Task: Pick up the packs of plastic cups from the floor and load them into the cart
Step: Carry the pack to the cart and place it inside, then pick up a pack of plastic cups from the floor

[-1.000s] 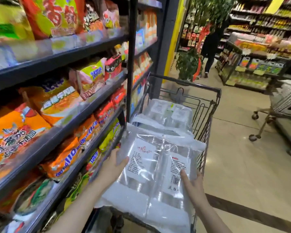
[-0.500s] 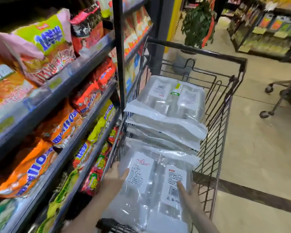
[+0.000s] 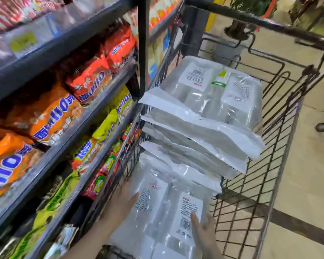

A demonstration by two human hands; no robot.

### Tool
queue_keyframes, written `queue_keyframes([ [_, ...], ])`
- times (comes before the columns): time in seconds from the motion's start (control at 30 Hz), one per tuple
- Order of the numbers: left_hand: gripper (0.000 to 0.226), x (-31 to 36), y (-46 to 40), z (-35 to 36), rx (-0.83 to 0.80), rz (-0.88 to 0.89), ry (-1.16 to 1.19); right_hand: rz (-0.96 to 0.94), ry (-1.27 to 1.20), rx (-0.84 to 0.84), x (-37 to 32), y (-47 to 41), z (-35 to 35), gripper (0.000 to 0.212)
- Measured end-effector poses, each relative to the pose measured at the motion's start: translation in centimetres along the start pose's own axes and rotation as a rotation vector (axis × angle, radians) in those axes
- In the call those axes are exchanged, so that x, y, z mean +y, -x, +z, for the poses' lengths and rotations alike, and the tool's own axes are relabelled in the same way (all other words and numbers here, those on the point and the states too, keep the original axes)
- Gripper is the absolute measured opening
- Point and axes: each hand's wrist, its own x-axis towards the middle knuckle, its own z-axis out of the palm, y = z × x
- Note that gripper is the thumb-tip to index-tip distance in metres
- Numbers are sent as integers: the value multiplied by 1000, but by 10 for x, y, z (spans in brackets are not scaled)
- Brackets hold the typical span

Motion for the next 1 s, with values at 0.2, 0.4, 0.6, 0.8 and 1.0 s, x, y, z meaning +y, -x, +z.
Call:
queue_keyframes([
  [0.2,63,-16,-12,15,-10,6,22,-1,-17,-3,10,-12,11,114],
  [0.4,67,-22,-25,18,-29,10,-72,104,-75,0,26,-32,15,78],
  [0.6,65,-19,-24,17,-44,25,-98,107,-44,-22,18,-29,13,81],
  [0.8,65,-15,-20,12,-65,-14,-119,89,113,-16,23,-44,7,117],
  [1.0,66,-4,-7,4,-45,23,-135,34,249,35,-7,-21,-6,73],
])
